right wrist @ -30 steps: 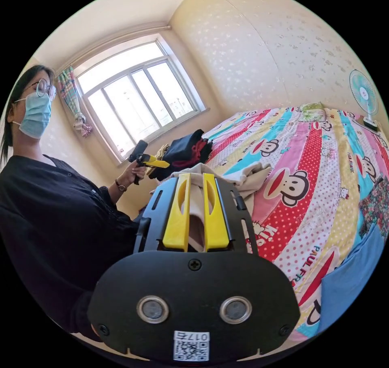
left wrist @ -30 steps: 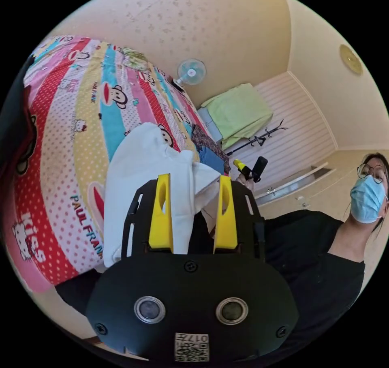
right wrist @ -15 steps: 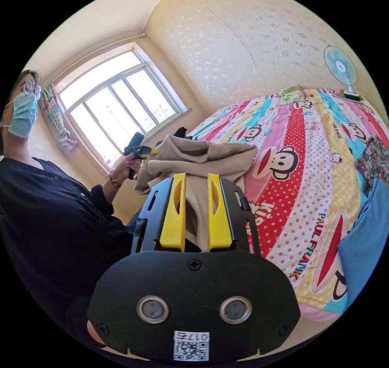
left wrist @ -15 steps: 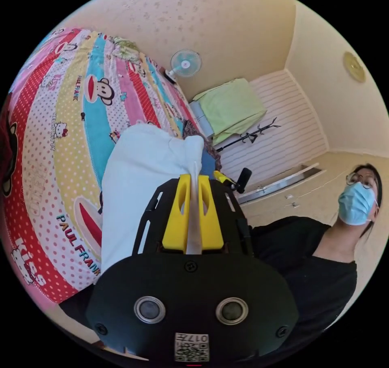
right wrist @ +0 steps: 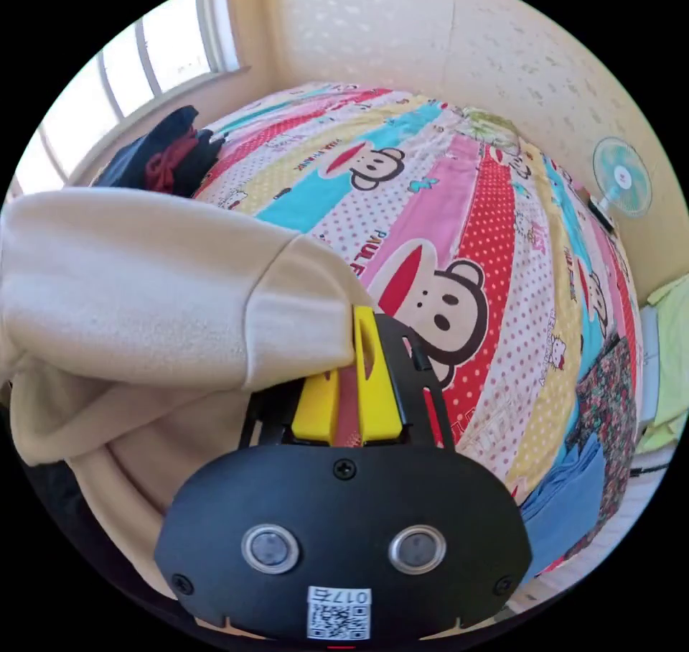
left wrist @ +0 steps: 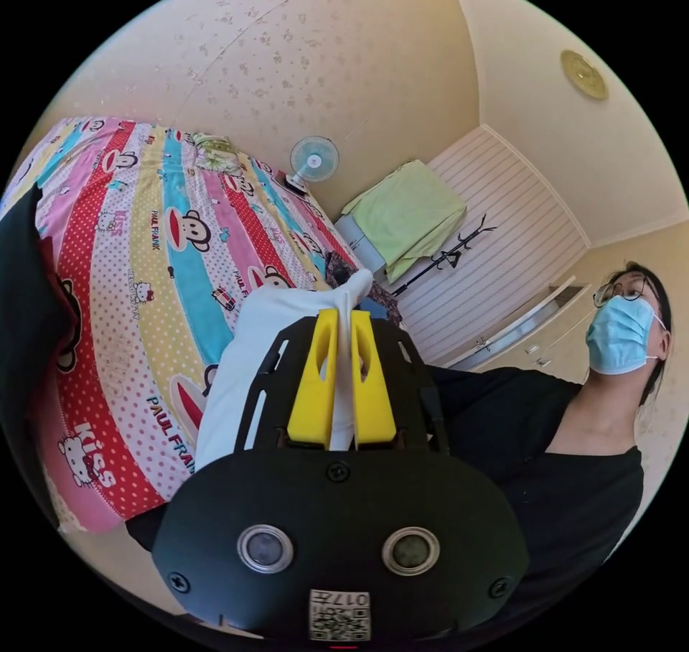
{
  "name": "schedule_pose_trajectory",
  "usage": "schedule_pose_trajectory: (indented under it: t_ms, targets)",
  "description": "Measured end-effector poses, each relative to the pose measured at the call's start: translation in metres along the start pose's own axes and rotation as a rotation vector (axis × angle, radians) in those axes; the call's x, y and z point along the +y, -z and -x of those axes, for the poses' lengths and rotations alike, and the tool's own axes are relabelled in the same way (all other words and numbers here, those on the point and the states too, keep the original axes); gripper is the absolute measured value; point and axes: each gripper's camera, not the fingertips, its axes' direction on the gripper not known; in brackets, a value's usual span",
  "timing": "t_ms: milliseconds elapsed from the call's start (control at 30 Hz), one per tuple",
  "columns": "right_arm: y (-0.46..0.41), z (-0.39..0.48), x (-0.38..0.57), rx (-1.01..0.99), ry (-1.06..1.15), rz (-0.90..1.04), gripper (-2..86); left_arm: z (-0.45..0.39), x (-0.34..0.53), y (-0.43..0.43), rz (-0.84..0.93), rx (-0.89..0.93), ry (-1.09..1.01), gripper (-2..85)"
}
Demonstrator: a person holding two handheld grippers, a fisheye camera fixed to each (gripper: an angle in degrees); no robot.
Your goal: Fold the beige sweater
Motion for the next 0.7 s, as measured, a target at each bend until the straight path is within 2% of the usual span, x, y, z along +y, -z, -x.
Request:
schedule_pose_trajectory:
  t_ms: [100,167,300,400,467,567,633,700]
  targets:
    - [0.061,0.018,0.012,-0.016,-0.069,-0.212,5.1,0.002,0.017,0.033,-0.065,-0.047,0.022,2.6]
    - [0.132,0.039,0.019,0.020,-0.055,-0.392,4.7,0.002,0.023,0.061,-0.156,-0.039,0.033,1.9]
    - [0.249,0.090,0.038,0.062,0.037,-0.721,3.9,-0.014,0.011,0.126,-0.397,0.156,-0.044,0.8]
    - [0.331,0.149,0.056,0.185,0.132,-0.937,3.6,-0.063,-0.014,0.168,-0.503,0.136,-0.183,0.5]
    - [0.381,0.198,0.070,0.352,0.181,-1.074,3.5,-0.101,-0.027,0.190,-0.571,0.101,-0.278,0.5]
    - [0.427,0.237,0.086,0.483,0.155,-1.192,3.6,-0.160,-0.041,0.219,-0.703,0.136,-0.416,0.6]
    - [0.451,0.248,0.097,0.449,0.130,-1.213,3.7,-0.193,-0.048,0.232,-0.740,0.091,-0.468,0.7]
    - [0.466,0.255,0.106,0.399,0.127,-1.205,3.7,-0.226,-0.063,0.243,-0.701,-0.035,-0.496,0.7]
